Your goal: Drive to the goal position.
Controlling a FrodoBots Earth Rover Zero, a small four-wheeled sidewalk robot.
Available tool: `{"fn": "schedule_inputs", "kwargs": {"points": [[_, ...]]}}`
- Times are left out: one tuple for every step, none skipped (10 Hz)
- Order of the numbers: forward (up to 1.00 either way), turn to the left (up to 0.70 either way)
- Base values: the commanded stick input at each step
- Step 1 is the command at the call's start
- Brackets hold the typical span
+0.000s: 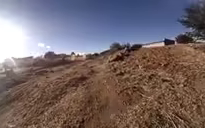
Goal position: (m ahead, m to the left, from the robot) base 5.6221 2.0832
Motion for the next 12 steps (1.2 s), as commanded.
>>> {"fn": "schedule_inputs", "kwargs": {"points": [[0.5,0.0],[0.5,0.0],[0.5,0.0],[0.5,0.0],[0.5,0.0],[0.5,0.0],[0.5,0.0],[0.5,0.0],[0.5,0.0],[0.5,0.0],[0.5,0.0],[0.5,0.0]]}}
